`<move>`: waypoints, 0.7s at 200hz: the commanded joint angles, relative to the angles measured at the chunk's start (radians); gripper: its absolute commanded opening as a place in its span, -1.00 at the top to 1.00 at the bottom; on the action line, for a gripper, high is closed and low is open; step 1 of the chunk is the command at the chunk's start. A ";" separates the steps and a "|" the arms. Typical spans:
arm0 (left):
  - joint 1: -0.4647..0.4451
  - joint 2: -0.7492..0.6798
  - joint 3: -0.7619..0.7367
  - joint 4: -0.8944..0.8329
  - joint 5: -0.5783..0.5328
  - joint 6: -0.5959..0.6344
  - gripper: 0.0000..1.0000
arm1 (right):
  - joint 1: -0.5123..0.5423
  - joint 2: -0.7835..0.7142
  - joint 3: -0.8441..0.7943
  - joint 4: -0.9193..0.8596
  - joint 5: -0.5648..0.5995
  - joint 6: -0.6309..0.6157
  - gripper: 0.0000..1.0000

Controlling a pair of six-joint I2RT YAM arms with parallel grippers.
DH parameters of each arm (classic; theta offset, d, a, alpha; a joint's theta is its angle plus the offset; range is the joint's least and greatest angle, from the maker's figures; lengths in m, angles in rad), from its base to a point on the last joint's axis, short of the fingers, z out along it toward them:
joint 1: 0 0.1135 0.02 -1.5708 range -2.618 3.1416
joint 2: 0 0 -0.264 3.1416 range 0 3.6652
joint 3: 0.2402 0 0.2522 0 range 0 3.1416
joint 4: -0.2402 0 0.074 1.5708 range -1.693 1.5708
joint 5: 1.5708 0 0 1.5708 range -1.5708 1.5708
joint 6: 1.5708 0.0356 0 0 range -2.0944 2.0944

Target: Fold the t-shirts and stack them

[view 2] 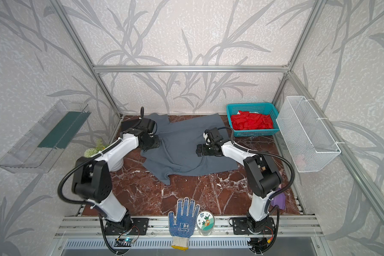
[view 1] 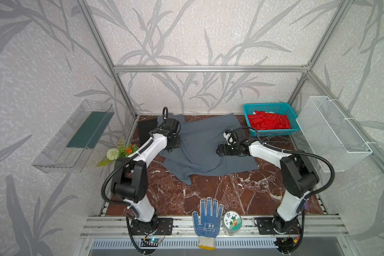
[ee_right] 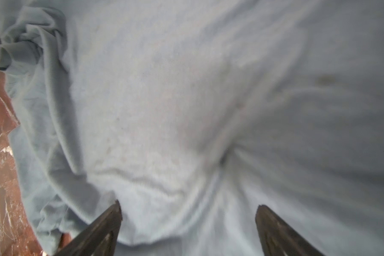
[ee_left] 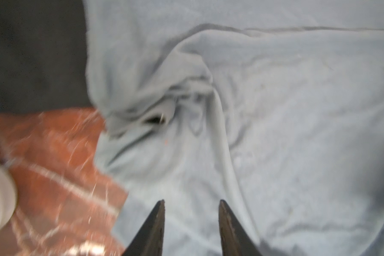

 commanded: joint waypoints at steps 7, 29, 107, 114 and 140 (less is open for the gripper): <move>-0.012 -0.139 -0.281 -0.019 0.032 -0.171 0.18 | 0.005 -0.121 -0.101 -0.051 0.060 -0.007 -0.90; -0.026 -0.164 -0.405 0.111 0.120 -0.234 0.18 | 0.003 -0.157 -0.151 -0.066 0.079 -0.007 -0.90; -0.037 -0.033 -0.420 0.197 0.126 -0.260 0.18 | -0.106 -0.211 -0.240 -0.121 0.087 0.016 -0.90; -0.037 -0.026 -0.420 0.194 0.120 -0.260 0.24 | -0.108 -0.209 -0.240 -0.117 0.083 0.016 -0.90; -0.040 -0.049 -0.425 0.155 0.107 -0.270 0.70 | -0.111 -0.199 -0.227 -0.115 0.064 0.013 -0.90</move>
